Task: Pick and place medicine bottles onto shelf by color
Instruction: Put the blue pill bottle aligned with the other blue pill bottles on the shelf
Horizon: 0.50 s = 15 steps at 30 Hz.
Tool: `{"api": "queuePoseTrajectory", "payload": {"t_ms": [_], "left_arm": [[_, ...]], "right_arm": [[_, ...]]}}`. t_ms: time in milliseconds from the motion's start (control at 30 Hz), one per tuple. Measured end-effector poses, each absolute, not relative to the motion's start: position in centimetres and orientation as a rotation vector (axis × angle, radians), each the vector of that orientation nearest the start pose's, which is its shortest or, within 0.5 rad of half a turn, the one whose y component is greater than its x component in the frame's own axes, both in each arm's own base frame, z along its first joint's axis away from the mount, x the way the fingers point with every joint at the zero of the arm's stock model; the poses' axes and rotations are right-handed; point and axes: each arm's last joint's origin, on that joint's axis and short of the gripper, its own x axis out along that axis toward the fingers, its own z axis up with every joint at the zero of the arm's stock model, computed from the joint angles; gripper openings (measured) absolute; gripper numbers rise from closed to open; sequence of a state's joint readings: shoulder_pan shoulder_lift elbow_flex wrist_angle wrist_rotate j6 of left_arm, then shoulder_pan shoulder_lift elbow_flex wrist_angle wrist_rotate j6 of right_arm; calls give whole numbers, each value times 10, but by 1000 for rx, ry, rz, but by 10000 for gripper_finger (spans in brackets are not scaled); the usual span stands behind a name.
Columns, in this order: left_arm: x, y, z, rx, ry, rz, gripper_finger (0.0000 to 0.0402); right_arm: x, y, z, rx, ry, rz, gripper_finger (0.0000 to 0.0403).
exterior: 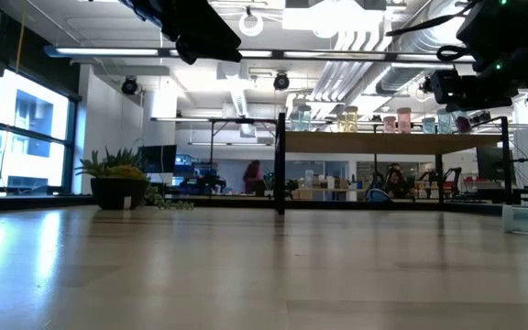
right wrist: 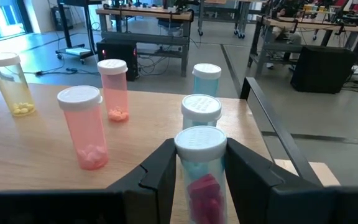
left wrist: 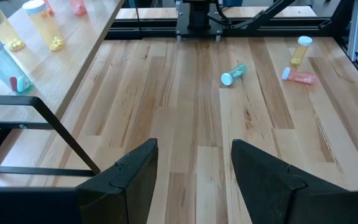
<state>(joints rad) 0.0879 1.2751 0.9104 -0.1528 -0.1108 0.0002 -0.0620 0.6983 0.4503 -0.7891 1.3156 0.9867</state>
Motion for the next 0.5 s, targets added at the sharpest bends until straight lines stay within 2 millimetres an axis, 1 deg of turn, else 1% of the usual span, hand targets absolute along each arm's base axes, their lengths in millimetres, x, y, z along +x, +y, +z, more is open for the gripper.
{"api": "queuePoseTrajectory", "payload": {"t_ms": [300, 500], "left_arm": [[276, 28, 277, 9, 519, 194, 193], [276, 28, 277, 9, 519, 194, 193]], "right_arm": [[106, -35, 207, 141, 205, -1487, 114], [109, -35, 208, 167, 167, -1484, 114]]}}
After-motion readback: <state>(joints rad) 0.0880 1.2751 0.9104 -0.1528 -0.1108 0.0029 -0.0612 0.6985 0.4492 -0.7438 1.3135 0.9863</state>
